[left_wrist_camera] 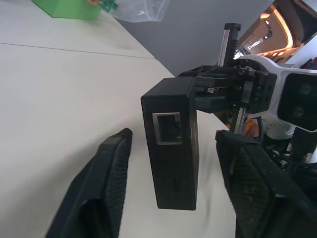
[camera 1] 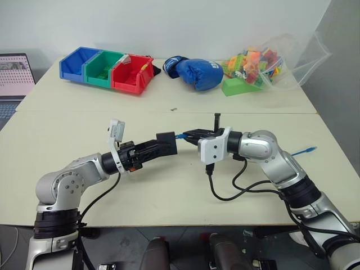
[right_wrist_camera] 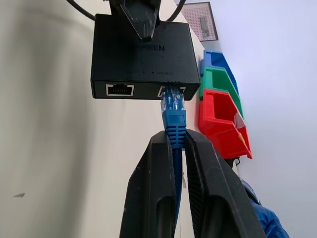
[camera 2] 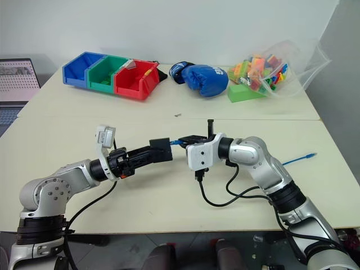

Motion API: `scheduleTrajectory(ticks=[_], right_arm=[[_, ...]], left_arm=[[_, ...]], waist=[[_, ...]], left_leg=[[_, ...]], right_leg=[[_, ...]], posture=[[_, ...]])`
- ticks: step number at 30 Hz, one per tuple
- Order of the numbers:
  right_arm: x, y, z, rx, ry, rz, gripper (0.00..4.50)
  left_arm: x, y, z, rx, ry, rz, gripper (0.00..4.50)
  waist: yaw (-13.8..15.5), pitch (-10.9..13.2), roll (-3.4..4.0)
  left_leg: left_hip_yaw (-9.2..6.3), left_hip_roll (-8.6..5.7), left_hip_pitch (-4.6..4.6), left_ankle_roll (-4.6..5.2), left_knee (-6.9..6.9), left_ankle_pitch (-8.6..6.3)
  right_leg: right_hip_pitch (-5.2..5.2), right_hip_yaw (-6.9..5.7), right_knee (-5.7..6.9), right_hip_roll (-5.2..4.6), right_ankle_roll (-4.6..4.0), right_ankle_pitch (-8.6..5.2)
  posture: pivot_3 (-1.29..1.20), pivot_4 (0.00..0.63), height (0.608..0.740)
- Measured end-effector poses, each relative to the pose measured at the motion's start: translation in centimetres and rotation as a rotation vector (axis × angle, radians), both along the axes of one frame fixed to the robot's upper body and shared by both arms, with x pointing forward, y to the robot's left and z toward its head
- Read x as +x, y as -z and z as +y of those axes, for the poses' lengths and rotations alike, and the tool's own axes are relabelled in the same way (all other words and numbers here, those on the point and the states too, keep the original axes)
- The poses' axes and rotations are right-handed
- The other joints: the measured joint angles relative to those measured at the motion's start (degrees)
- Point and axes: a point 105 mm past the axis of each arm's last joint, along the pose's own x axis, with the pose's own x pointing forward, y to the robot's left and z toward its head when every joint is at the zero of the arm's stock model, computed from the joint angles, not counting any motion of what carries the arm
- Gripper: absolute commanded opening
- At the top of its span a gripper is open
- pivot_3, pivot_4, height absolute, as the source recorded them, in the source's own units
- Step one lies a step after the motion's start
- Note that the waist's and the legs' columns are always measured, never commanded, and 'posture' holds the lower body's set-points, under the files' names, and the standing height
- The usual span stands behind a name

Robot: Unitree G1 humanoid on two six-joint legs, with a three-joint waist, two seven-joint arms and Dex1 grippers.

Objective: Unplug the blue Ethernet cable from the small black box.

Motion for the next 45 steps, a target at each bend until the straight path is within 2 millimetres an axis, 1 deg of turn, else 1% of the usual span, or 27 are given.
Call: scheduleTrajectory(ticks=[1,3,4,5,6,7,11,13,14,16,19,21,22,24,25,27,29,31,34,36,45], right_arm=[[0.0,0.0,0.0,0.000,-0.003,-0.002,0.05],[-0.1,0.0,0.0,0.000,-0.006,-0.005,0.05],[-0.1,0.0,0.1,0.000,-0.008,-0.007,0.05],[-0.1,0.0,0.0,-0.001,-0.007,-0.007,0.05],[-0.1,0.0,-0.1,-0.003,-0.004,-0.007,0.05],[-0.1,0.1,-0.1,-0.003,-0.005,-0.007,0.05],[-0.4,0.4,-0.3,-0.021,-0.020,-0.025,0.04],[-0.8,0.7,-0.7,-0.044,-0.041,-0.045,0.74],[-1.0,1.0,-0.9,-0.053,-0.048,-0.042,0.92],[-1.7,1.3,-0.8,-0.064,-0.078,-0.031,1.48],[-3.0,1.3,-0.5,-0.056,-0.118,0.030,2.03],[-3.9,1.5,-1.3,-0.060,-0.123,0.109,2.51],[-4.1,1.6,-1.8,-0.059,-0.115,0.160,2.57],[-4.4,1.2,-2.8,0.009,-0.074,0.300,2.57],[-4.4,0.8,-3.0,0.033,-0.066,0.338,2.57],[-4.5,-0.7,-3.2,0.173,-0.045,0.506,2.57],[-4.7,-1.6,-3.4,0.283,-0.034,0.673,2.57],[-4.7,-1.6,-3.2,0.362,-0.029,0.833,2.57],[-5.1,-0.7,-2.8,0.416,-0.021,1.026,2.57],[-5.2,-0.3,-2.9,0.434,-0.008,1.098,2.57],[-5.0,0.5,-2.9,0.476,-0.010,1.294,2.57]], left_arm=[[0.0,0.0,-0.1,-0.005,0.003,0.001,1.83],[0.0,0.0,-0.1,-0.007,0.004,0.001,1.45],[0.0,0.0,-0.1,-0.007,0.003,0.001,1.34],[0.0,0.0,-0.1,-0.009,0.005,0.001,1.00],[-0.1,-0.1,-0.2,-0.011,0.009,0.000,0.83],[-0.1,-0.1,-0.2,-0.011,0.009,0.001,0.76],[-0.3,0.1,-0.3,-0.010,0.023,0.014,0.76],[-0.5,0.4,-0.6,-0.008,0.047,0.025,0.76],[-0.6,0.6,-0.7,-0.005,0.057,0.031,0.76],[-0.8,0.8,-0.5,0.008,0.058,0.036,0.76],[-0.9,0.7,-0.4,0.022,0.070,0.022,0.76],[-1.1,0.9,-0.7,0.049,0.099,0.014,0.76],[-1.2,1.0,-0.7,0.064,0.110,0.012,0.76],[-1.6,1.3,-0.7,0.102,0.145,-0.008,0.76],[-1.7,1.3,-0.8,0.107,0.158,-0.015,0.76],[-2.0,1.1,-1.3,0.111,0.199,-0.059,0.76],[-2.2,0.7,-1.8,0.114,0.229,-0.098,0.76],[-2.2,0.0,-2.1,0.104,0.244,-0.140,0.76],[-2.3,-0.9,-2.4,0.095,0.269,-0.188,0.76],[-2.4,-1.0,-2.5,0.091,0.282,-0.192,0.76],[-2.9,-1.2,-2.7,0.094,0.312,-0.208,0.76]], waist=[[0.0,0.0,0.00],[0.0,0.0,0.00],[0.0,0.0,0.00],[0.0,0.0,0.00],[0.0,0.0,0.00],[0.0,0.0,0.00],[0.0,0.0,0.00],[0.1,0.0,0.00],[0.1,0.0,0.00],[0.0,0.0,0.00],[0.0,0.0,0.00],[0.2,0.0,0.00],[0.4,0.0,0.00],[0.7,0.0,0.00],[0.8,0.0,0.00],[0.8,0.0,0.00],[0.8,0.0,0.00],[0.8,0.0,0.00],[0.8,0.0,0.00],[0.8,0.0,0.00],[0.7,0.0,0.00]], left_leg=[[0.00,0.00,0.00,0.00,0.00,0.00],[0.00,0.00,0.00,0.00,0.00,0.00],[0.00,0.00,0.00,0.00,0.00,0.00],[0.00,0.00,0.00,0.00,0.00,0.00],[0.00,0.00,0.00,0.00,0.00,0.00],[0.00,0.00,0.00,0.00,0.00,0.00],[0.00,-0.01,0.00,0.00,0.00,0.00],[0.01,-0.02,0.00,0.00,0.00,0.00],[0.01,-0.02,0.00,0.00,0.00,0.00],[0.01,0.00,0.01,0.00,-0.01,0.00],[-0.04,0.01,0.01,0.00,-0.01,0.00],[-0.02,-0.02,0.01,0.00,0.00,0.00],[-0.02,-0.03,0.00,0.00,0.00,0.00],[0.00,-0.03,0.00,0.00,0.01,0.00],[-0.01,-0.03,0.01,0.00,0.01,0.00],[-0.03,0.01,0.01,0.00,0.01,0.00],[-0.06,0.02,0.02,0.00,0.00,0.00],[-0.05,0.01,0.01,0.01,0.00,0.00],[-0.02,-0.01,0.00,0.01,0.00,-0.01],[0.00,-0.01,-0.02,0.02,0.00,-0.01],[0.01,0.00,-0.01,0.02,-0.01,-0.01]], right_leg=[[0.00,0.00,0.00,0.00,0.00,0.00],[0.00,0.00,0.00,0.00,0.00,0.00],[0.00,0.00,0.00,0.00,0.00,0.00],[0.00,0.00,0.00,0.00,0.00,0.00],[0.00,0.00,0.00,0.00,0.00,0.00],[0.00,0.00,0.00,0.00,0.00,0.00],[0.00,0.00,-0.01,0.00,0.00,0.00],[0.01,0.01,-0.02,-0.01,0.00,0.00],[0.01,0.01,-0.02,-0.01,0.00,0.00],[0.01,0.03,-0.01,0.00,0.00,0.00],[0.02,0.03,0.00,0.01,0.00,0.00],[0.05,0.02,-0.02,-0.02,0.00,0.00],[0.05,0.01,-0.05,-0.03,0.00,0.00],[0.05,0.02,-0.05,-0.03,0.01,0.00],[0.04,0.02,-0.05,-0.03,0.00,0.00],[0.04,0.03,-0.03,-0.02,0.00,0.00],[0.05,0.05,-0.02,-0.01,0.00,-0.01],[0.05,0.05,-0.03,0.00,0.01,-0.01],[0.04,0.05,-0.05,0.00,0.13,-0.08],[0.02,0.03,-0.07,0.01,0.18,-0.11],[0.01,0.01,-0.07,0.03,0.25,-0.15]], posture=[[0.00,0.150,0.740],[0.00,0.150,0.740],[0.00,0.150,0.740],[0.00,0.150,0.740],[0.00,0.150,0.740],[0.00,0.150,0.740],[0.00,0.150,0.740],[0.00,0.150,0.740],[0.00,0.150,0.740],[0.00,0.150,0.740],[0.00,0.150,0.740],[0.00,0.150,0.740],[0.00,0.150,0.740],[0.00,0.150,0.740],[0.00,0.150,0.740],[0.00,0.150,0.740],[0.00,0.150,0.740],[0.00,0.150,0.740],[0.00,0.150,0.740],[0.00,0.150,0.740],[0.00,0.150,0.740]])
